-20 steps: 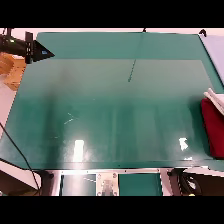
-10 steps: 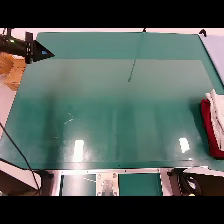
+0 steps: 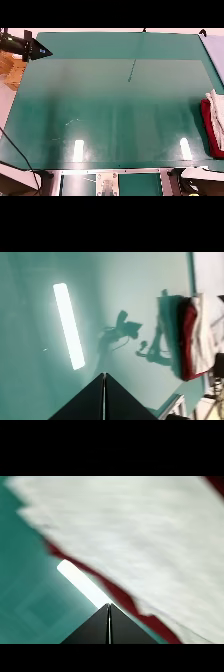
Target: Fold the shirts.
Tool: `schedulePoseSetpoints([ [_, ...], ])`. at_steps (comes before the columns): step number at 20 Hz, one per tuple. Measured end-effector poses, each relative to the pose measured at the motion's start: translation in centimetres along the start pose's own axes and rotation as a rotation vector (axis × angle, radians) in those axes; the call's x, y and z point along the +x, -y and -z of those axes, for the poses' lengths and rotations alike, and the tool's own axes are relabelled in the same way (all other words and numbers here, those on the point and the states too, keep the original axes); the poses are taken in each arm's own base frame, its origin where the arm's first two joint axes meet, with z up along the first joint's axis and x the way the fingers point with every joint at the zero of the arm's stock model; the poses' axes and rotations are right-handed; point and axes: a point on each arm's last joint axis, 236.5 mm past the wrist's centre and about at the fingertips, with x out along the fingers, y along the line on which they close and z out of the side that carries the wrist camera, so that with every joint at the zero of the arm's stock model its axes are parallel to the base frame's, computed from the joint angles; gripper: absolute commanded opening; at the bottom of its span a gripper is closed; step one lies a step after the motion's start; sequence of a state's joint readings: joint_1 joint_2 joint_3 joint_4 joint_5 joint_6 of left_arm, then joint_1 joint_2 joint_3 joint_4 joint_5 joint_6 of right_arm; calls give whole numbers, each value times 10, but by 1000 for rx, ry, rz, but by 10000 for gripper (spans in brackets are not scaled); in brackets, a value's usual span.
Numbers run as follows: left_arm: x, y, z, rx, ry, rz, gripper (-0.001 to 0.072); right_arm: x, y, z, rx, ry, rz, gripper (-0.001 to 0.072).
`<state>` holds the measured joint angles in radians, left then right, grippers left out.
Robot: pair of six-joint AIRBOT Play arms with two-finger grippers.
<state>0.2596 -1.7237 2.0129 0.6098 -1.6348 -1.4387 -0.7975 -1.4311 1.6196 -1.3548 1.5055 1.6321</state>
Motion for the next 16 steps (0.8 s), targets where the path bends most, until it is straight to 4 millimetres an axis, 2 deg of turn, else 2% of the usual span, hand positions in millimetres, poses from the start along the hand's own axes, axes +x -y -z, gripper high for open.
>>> schedulePoseSetpoints([
  [2, 1, 7, 12, 30, -15, -60, 19, 2, -65, 14, -161, 6, -73, 11],
  [3, 2, 12, 21, 43, -25, -83, 19, 4, -93, 30, -238, -2, -104, 11],
  [5, 11, 23, 49, 63, -54, -114, 19, 10, -133, 69, -364, -25, -150, 9],
  [6, 16, 27, 64, 66, -62, -121, 19, 14, -147, 93, -415, -42, -169, 9],
  [8, 28, 30, 104, 58, -79, -135, 19, 22, -161, 147, -505, -78, -201, 9],
  [11, 50, 24, 173, 28, -109, -152, 19, 33, -165, 223, -589, -120, -266, 11],
  [13, 60, 15, 209, 6, -126, -163, 21, 37, -164, 251, -618, -122, -299, 12],
  [16, 66, 8, 235, -9, -141, -169, 22, 39, -162, 276, -644, -140, -326, 12],
])
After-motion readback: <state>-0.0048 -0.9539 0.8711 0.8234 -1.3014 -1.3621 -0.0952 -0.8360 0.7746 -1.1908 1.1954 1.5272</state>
